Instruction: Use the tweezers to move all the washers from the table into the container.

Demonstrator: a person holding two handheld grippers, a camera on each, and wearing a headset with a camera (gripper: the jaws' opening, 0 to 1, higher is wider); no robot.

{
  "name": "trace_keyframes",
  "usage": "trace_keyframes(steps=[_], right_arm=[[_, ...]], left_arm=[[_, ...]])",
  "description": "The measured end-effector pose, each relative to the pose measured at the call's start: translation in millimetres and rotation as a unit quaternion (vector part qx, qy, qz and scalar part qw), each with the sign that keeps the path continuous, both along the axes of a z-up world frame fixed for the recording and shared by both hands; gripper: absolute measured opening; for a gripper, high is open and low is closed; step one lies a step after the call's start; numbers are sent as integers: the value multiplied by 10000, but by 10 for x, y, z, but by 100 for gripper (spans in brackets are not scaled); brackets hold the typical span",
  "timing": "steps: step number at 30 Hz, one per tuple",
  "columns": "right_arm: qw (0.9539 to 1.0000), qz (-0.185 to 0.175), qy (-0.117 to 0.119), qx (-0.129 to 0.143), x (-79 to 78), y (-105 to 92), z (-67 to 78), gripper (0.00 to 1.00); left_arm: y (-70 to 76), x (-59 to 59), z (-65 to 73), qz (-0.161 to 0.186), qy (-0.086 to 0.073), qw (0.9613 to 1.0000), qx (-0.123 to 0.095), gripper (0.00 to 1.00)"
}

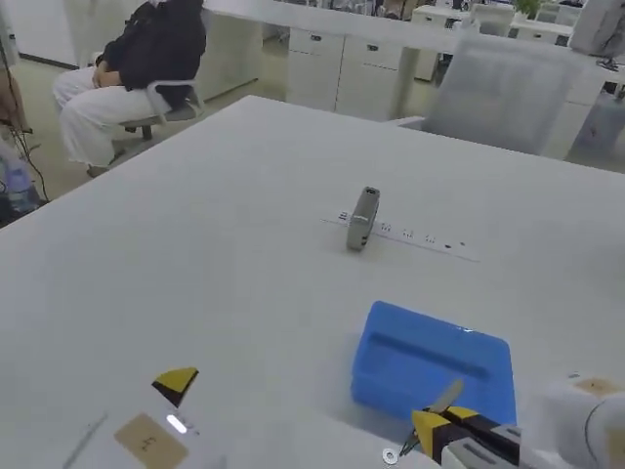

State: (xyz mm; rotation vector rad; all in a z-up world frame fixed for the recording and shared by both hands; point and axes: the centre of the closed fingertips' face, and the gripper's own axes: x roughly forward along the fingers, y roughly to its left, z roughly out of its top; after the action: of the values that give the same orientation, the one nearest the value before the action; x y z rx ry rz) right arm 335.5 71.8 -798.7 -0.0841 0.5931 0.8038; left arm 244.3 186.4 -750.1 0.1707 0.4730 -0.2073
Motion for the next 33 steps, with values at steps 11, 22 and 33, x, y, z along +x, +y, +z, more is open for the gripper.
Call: trace_keyframes(steps=[11,22,33], right_arm=[[9992,-368,-18,149,84,-14,-73,3],[9994,-324,-19,133,26,9,-74,3],[9998,-97,-133,-79,-49,56,-93,3]], left_arm=[[-50,-25,-79,-184,161,9995,181,77],[-6,-32,-91,-102,214,9995,202,75],[-1,-20,-78,-107,185,9996,191,77]])
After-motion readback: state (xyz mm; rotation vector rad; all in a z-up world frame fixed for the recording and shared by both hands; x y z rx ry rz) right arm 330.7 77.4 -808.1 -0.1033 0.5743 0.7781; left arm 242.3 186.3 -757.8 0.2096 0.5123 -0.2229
